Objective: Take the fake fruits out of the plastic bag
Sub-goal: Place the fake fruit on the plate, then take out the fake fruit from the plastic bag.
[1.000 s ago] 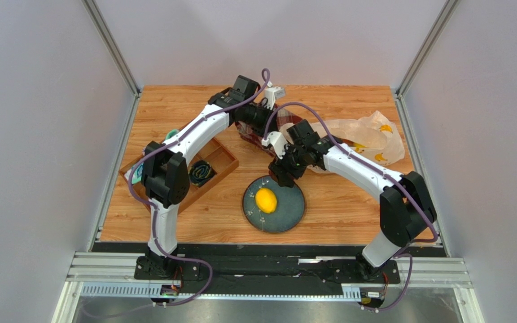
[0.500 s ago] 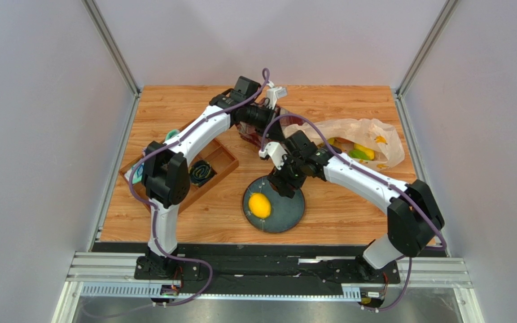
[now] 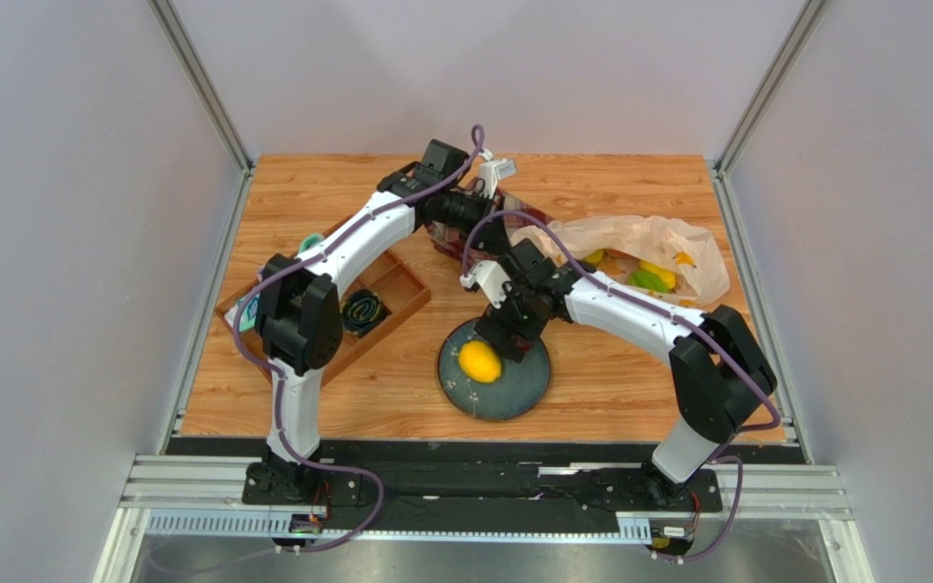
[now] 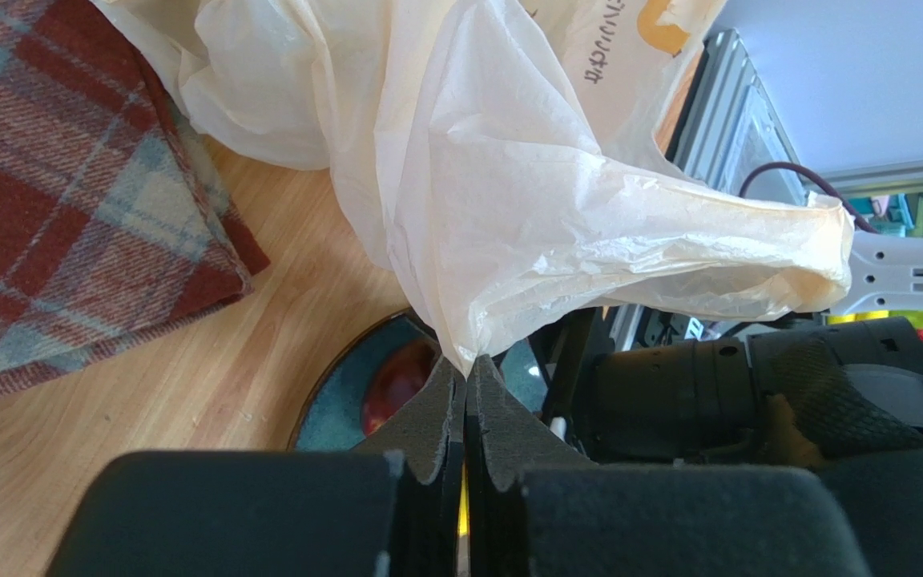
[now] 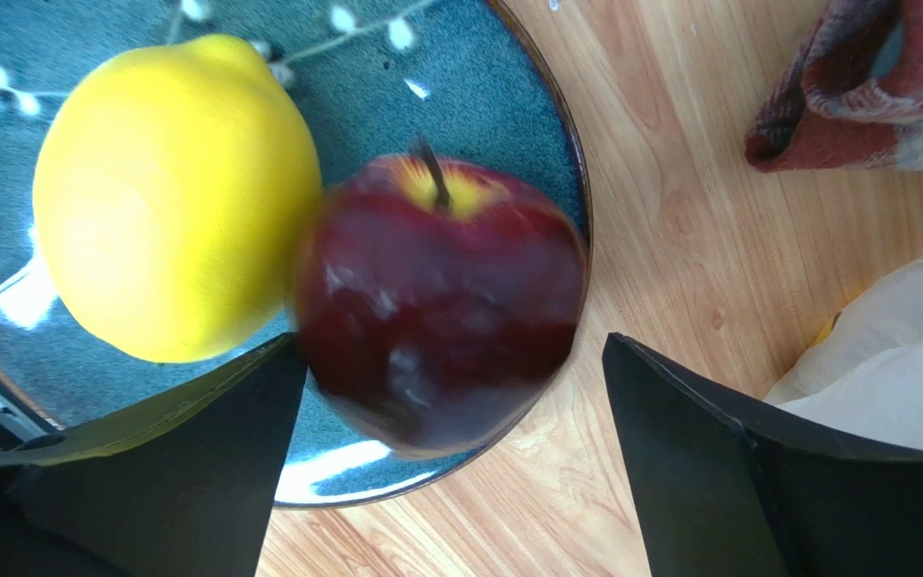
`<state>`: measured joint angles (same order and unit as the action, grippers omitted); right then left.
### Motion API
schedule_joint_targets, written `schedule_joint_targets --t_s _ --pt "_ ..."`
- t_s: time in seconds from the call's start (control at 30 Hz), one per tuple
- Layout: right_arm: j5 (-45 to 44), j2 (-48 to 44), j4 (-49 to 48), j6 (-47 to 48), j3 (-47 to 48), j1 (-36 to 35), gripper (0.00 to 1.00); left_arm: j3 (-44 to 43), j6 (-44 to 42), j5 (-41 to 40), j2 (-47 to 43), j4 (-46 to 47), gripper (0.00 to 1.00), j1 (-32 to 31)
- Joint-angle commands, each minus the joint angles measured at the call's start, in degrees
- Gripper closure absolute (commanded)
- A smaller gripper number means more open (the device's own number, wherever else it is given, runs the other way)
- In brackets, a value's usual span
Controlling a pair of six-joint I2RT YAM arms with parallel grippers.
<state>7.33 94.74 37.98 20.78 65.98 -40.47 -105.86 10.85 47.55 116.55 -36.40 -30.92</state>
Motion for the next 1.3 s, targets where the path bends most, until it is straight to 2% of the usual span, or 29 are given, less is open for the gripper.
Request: schedule_joint_targets --t_s 0.0,0.17,0.3,0.37,0.4,0.43,0.5,0.53,0.6,0.63,0.67,0.77,0.83,0.93,1.0,1.07,1.13,1.27 --pt "0.7 -3.4 2.8 0.1 5.3 -0.3 0.00 0.5 0.5 1.1 -3.7 1.5 1.00 0.0" --pt "1.3 -17.0 13.5 -0.4 8.1 1.2 0.00 1.4 0.7 1.3 -4.4 1.9 1.00 -0.1" --pt "-3.5 -28.3 15.5 -0.5 8.9 5.6 0.00 3.5 0.6 1.7 -5.7 2.4 1.00 -0.3" --pt "-4.0 -31.4 14.2 0.1 8.8 8.7 0.05 4.0 0.7 1.8 -6.7 2.4 1.00 -0.5" --pt "-3.6 -31.5 13.6 0.3 8.7 12.3 0.09 4.5 0.9 2.0 -6.9 2.4 1.00 -0.7" --pt "-3.5 -31.2 13.0 0.3 8.6 14.2 0.17 4.5 1.1 2.3 -7.2 2.3 1.00 -1.0" --pt "-2.4 -28.8 11.5 0.5 8.6 19.6 0.29 4.5 1.6 2.6 -7.7 2.4 1.00 -1.3" --pt "-2.1 -27.9 10.8 1.3 7.8 21.1 0.40 4.4 1.5 2.5 -7.7 2.0 1.00 -1.9" --pt "-2.8 -25.1 8.5 2.8 5.8 24.4 0.49 4.0 -0.7 1.8 -8.1 0.6 1.00 -2.5" --pt "-3.0 -24.3 7.5 4.1 3.0 25.2 0.65 4.0 -1.8 1.4 -8.2 -0.8 1.00 -3.2" --pt "-3.7 -23.8 5.1 6.4 0.7 25.9 0.71 4.2 -3.7 1.0 -8.2 -1.5 1.00 -3.5" --pt "-7.2 -23.8 2.1 7.9 -7.5 27.7 0.83 4.9 -7.3 -2.0 -8.4 -3.1 1.00 -4.7" --pt "-6.5 -27.1 6.2 7.8 -10.6 27.8 0.87 5.0 -10.7 -5.6 -8.9 -5.3 1.00 -6.3" --pt "-4.6 -35.4 9.4 7.1 -16.5 27.8 0.88 5.1 -13.0 -7.8 -9.1 -6.8 1.00 -8.0" --pt "-6.8 -38.9 8.5 6.2 -19.6 27.8 0.88 6.5 -12.6 -9.6 -9.2 -6.3 1.00 -9.3" --pt "-9.9 -40.1 5.8 5.9 -20.1 27.9 0.84 7.8 -13.3 -10.8 -9.5 -5.6 1.00 -10.4" --pt "-10.1 -38.1 3.4 5.9 -18.8 28.4 0.80 8.0 -13.4 -11.3 -9.5 -5.2 1.00 -11.9" --pt "-8.1 -24.9 1.7 6.3 -12.7 31.4 0.72 6.2 -12.7 -11.2 -9.0 -5.8 1.00 -12.9"
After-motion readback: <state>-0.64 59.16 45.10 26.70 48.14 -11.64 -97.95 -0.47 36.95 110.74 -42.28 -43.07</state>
